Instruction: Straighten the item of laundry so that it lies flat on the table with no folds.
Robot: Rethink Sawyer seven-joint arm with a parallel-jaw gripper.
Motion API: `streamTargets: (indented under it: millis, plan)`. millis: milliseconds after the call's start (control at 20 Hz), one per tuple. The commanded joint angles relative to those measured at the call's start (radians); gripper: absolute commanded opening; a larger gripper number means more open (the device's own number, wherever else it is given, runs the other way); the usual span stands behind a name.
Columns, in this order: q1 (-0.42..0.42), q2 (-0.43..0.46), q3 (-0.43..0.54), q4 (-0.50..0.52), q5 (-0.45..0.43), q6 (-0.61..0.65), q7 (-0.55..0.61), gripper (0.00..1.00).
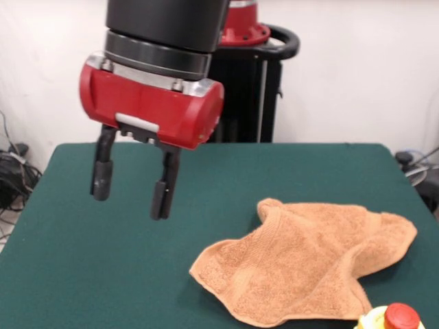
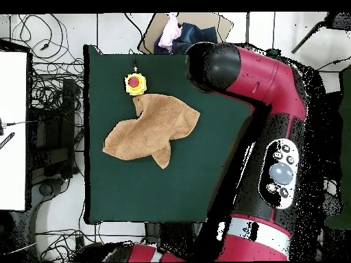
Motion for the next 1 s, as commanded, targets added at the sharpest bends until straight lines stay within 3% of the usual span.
streamTargets:
  millis: [50,550,1000]
  plan:
    - [-0.008,0.003,0.038,0.118,0.023,0.074,0.172,1.0]
    - [0.022,-0.001,0.027,0.17,0.029,0.017,0.233,1.0]
    - [0.027,-0.005,0.026,0.15,0.038,0.077,0.229,1.0]
